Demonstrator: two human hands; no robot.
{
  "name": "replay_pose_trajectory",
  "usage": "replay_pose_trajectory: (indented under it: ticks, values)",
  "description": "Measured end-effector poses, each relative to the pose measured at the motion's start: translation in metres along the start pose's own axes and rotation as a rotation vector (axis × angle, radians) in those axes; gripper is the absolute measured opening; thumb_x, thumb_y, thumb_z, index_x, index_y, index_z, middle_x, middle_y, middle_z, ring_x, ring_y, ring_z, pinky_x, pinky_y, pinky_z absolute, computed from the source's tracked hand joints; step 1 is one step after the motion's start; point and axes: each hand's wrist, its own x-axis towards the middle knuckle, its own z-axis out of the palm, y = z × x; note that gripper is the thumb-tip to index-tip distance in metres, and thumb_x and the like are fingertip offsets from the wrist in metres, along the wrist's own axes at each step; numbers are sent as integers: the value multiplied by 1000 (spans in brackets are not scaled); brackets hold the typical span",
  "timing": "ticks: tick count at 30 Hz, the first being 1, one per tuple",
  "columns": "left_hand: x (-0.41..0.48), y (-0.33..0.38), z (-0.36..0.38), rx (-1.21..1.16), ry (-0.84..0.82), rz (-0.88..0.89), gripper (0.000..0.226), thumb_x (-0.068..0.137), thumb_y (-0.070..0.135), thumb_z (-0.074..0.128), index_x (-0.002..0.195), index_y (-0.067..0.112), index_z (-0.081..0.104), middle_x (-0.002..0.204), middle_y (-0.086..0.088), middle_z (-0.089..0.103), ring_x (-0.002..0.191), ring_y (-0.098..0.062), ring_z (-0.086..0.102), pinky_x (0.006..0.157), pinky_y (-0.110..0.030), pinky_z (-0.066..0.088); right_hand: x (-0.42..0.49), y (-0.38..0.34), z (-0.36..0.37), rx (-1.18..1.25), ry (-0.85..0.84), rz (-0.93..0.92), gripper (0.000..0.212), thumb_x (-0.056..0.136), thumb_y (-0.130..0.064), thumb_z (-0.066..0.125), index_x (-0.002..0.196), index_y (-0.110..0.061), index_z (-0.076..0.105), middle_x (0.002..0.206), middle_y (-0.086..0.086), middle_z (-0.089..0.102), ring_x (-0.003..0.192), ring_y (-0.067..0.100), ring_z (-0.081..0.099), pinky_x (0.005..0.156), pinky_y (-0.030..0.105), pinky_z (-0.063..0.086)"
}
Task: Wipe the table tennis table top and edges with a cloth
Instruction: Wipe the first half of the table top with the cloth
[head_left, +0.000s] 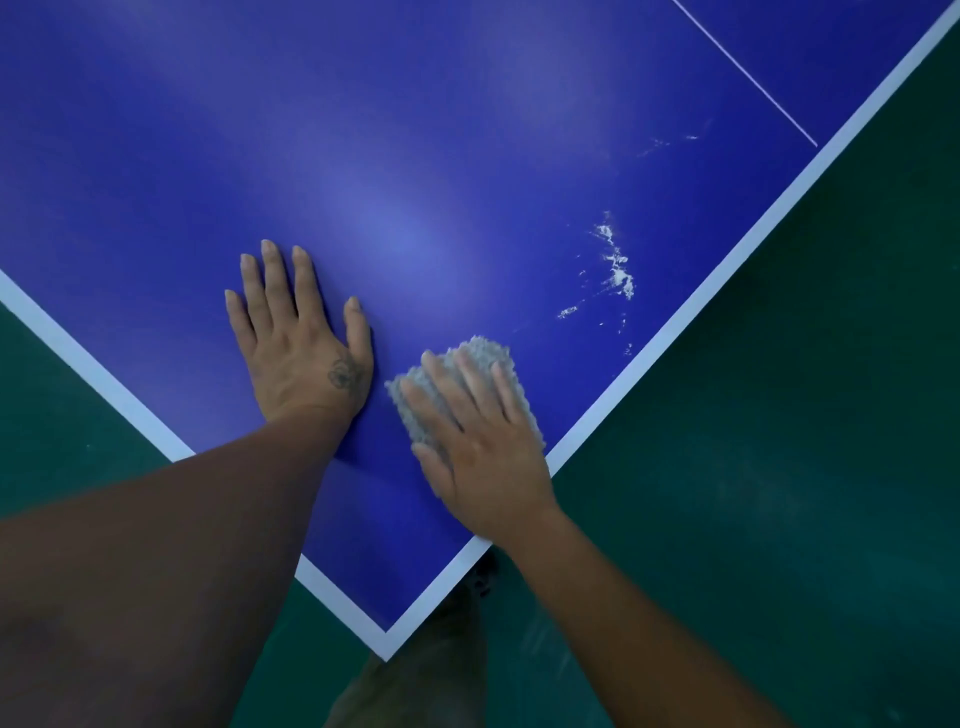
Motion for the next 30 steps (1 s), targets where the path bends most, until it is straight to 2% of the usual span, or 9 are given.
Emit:
replay_pose_trajectory:
  ticks: [3,5,9,11,13,16,21,25,30]
  values:
    - [0,1,-1,-5,-4,-7,77,107,55,29,171,13,21,180,-10,11,167,-29,2,135,-51,0,-18,23,-7,7,-23,-152,64,111,-43,44,170,-24,28,178,3,21,166,29,16,131,60,21]
    - [0,1,-1,3,-10,-7,77,107,54,30,171,13,20,180,-10,10,167,-29,2,135,-51,0,-12,61,-18,-23,-27,-169,64,109,-42,46,169,-26,32,177,2,25,165,29,20,131,60,21]
    - [0,2,-4,-2,-17,-4,77,107,53,31,171,12,21,180,-11,10,167,-30,3,135,-52,0,14,142,-47,-92,-74,26,63,111,-42,40,170,-25,26,178,1,21,166,28,13,132,60,16]
    - [0,2,-6,-6,-18,-9,76,107,52,32,171,12,21,180,-11,10,167,-30,3,135,-52,0,22,161,-55,-108,-120,64,63,112,-43,35,171,-24,23,179,1,16,167,28,8,132,59,13]
    - [0,3,-6,-11,-22,-11,76,107,52,32,171,12,21,180,-11,10,167,-30,2,135,-52,0,27,153,-54,-139,-126,71,63,113,-43,29,172,-23,20,180,4,13,167,29,5,133,59,12]
    - [1,3,-7,-17,-26,-13,76,107,52,32,171,12,20,181,-10,9,167,-30,2,135,-52,-1,39,106,-42,-143,-109,73,61,114,-40,27,172,-24,17,180,5,13,167,31,5,133,59,12]
    - [1,5,-8,-22,-21,-10,76,107,51,33,171,12,22,180,-10,11,168,-29,3,135,-51,0,91,44,-27,-70,-51,243,63,113,-43,24,173,-27,12,181,2,6,167,28,0,134,55,7]
    - [1,4,-6,-25,-15,-15,75,107,51,35,171,13,23,180,-9,11,168,-28,3,135,-52,1,102,59,-24,-59,-25,237,62,113,-43,28,172,-28,16,181,1,10,167,27,3,134,54,8]
    - [1,2,-3,-38,8,-14,74,107,50,38,170,13,25,180,-10,13,167,-28,5,135,-51,1,55,134,-38,-82,-17,318,63,112,-42,30,172,-30,16,180,0,13,167,26,6,133,57,13]
